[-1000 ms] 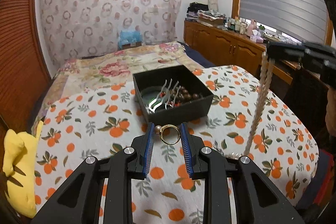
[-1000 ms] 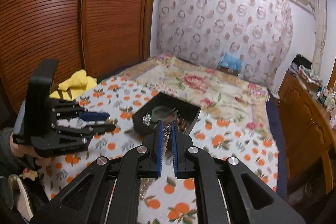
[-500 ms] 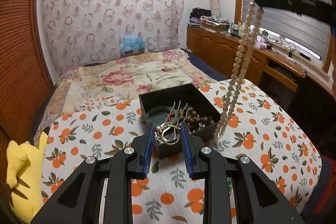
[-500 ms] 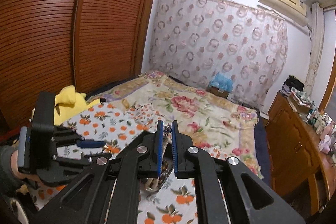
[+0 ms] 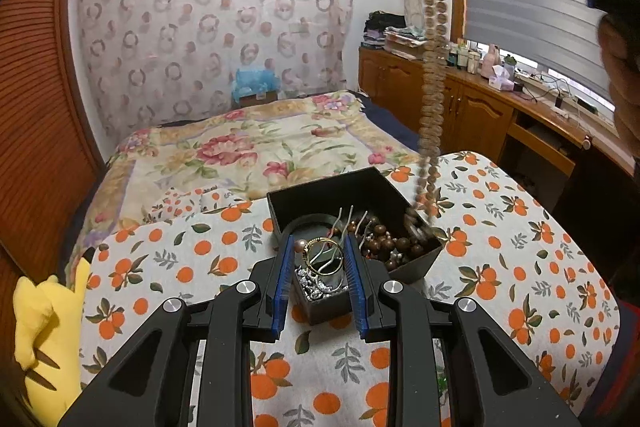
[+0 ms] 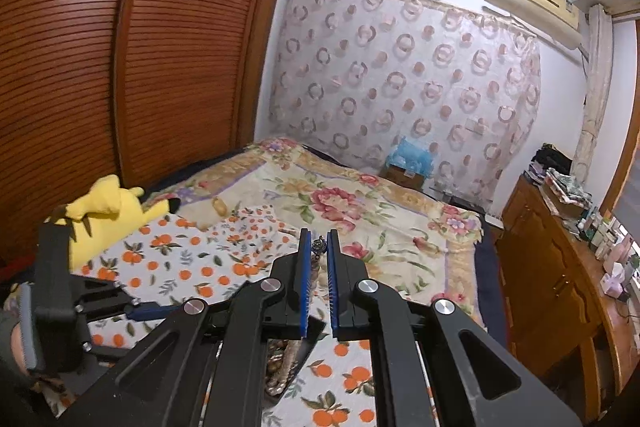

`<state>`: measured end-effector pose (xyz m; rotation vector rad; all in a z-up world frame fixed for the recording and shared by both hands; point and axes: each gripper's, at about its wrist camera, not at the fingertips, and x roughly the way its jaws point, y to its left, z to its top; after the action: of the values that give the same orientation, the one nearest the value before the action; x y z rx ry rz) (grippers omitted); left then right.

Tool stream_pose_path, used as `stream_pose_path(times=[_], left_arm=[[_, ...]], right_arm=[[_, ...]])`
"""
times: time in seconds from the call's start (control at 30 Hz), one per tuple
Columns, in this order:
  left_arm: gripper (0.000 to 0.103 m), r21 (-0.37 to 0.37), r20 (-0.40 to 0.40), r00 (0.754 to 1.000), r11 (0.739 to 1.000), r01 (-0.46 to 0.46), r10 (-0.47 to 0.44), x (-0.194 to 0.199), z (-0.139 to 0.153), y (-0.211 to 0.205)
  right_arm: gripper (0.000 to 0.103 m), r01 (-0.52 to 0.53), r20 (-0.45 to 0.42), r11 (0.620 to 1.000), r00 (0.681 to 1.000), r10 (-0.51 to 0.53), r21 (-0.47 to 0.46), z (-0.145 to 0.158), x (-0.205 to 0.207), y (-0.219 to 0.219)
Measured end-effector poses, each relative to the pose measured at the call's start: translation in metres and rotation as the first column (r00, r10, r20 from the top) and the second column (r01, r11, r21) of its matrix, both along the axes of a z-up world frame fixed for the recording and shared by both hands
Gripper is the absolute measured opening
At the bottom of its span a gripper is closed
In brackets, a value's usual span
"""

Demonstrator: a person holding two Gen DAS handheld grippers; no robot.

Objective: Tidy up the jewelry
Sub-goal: 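Carry the gold ring into the black box with left tool while right tool lowers pearls in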

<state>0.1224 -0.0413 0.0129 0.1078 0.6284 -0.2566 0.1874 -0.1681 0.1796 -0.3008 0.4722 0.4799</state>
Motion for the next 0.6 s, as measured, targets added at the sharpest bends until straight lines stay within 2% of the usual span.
stream_pose_path(times=[0.17, 0.33, 0.5, 0.6], left_arm=[[0.024, 0.003, -0.007, 1.000, 1.000, 0.000, 0.000, 0.005, -0.002, -0.003], [0.024, -0.004, -0.025, 1.000, 1.000, -0.002, 0.002, 0.016, -0.009, -0.003], [0.024, -0.004, -0.049, 0.999, 1.000, -0.005, 0.004, 0.025, -0.018, -0.004], [0.024, -0.001, -0.059, 0.998, 1.000, -0.004, 0.003, 0.031, -0.022, -0.007]], right_arm=[[0.009, 0.017, -0.039, 1.000, 0.999, -0.017, 0.021, -0.012, 0.021, 0.000], [0.009, 0.038, -0.111, 0.999, 0.993, -0.038, -0.006, -0.049, 0.039, 0.004], [0.009, 0.027, -0.228, 0.999, 0.973, -0.022, 0.017, -0.097, 0.051, 0.001], [0.009, 0.023, -0.268, 0.999, 0.963, -0.012, 0.036, -0.113, 0.052, 0.000]])
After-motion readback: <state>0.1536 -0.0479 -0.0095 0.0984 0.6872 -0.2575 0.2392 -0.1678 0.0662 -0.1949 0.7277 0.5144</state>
